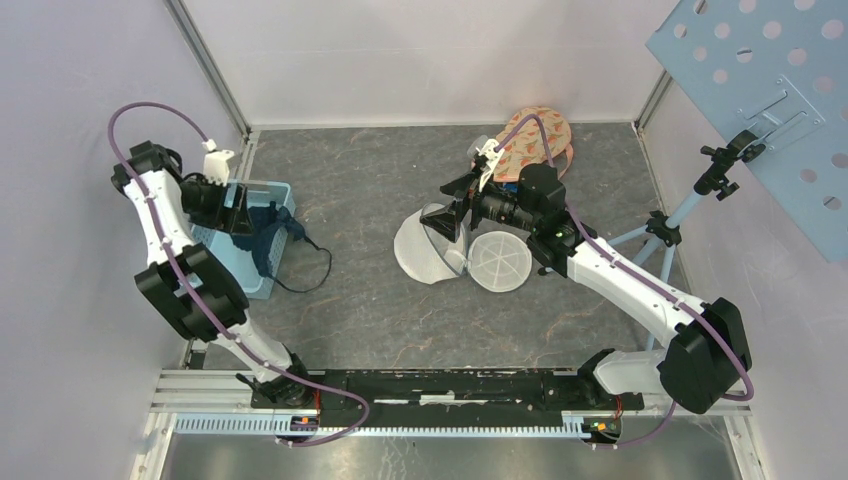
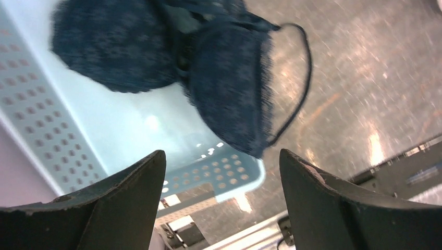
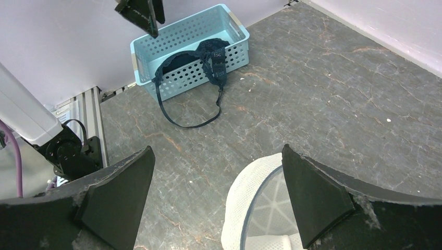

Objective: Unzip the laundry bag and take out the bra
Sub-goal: Adjust the bra in the bin.

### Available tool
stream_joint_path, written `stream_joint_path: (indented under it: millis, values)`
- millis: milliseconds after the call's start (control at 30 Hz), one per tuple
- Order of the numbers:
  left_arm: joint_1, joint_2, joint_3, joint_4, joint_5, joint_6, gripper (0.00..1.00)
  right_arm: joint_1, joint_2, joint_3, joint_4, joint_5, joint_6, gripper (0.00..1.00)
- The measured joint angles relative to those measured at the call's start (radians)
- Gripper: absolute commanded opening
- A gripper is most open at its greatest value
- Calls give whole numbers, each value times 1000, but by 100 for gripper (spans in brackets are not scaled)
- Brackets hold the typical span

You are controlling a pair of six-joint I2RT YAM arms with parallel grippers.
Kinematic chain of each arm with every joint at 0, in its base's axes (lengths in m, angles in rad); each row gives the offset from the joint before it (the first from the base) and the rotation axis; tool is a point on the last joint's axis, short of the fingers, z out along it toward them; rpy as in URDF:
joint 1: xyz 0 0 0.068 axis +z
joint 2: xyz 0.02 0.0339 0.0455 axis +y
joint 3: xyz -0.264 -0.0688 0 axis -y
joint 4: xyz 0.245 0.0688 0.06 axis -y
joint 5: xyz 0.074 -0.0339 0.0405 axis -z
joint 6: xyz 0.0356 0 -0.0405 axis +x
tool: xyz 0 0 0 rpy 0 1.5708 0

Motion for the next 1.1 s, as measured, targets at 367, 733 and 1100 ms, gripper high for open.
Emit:
stream_joint_path:
  millis: [367, 733, 1100]
  values:
    - [-131, -192, -185, -93, -35, 134, 71, 0, 0, -2, 6, -2, 1, 98]
    - [-251, -237, -275, 57, -190, 132, 54, 0, 0, -2, 6, -6, 1, 98]
    - [-256, -170, -275, 150, -231, 79, 68, 0, 0, -2, 7, -6, 1, 98]
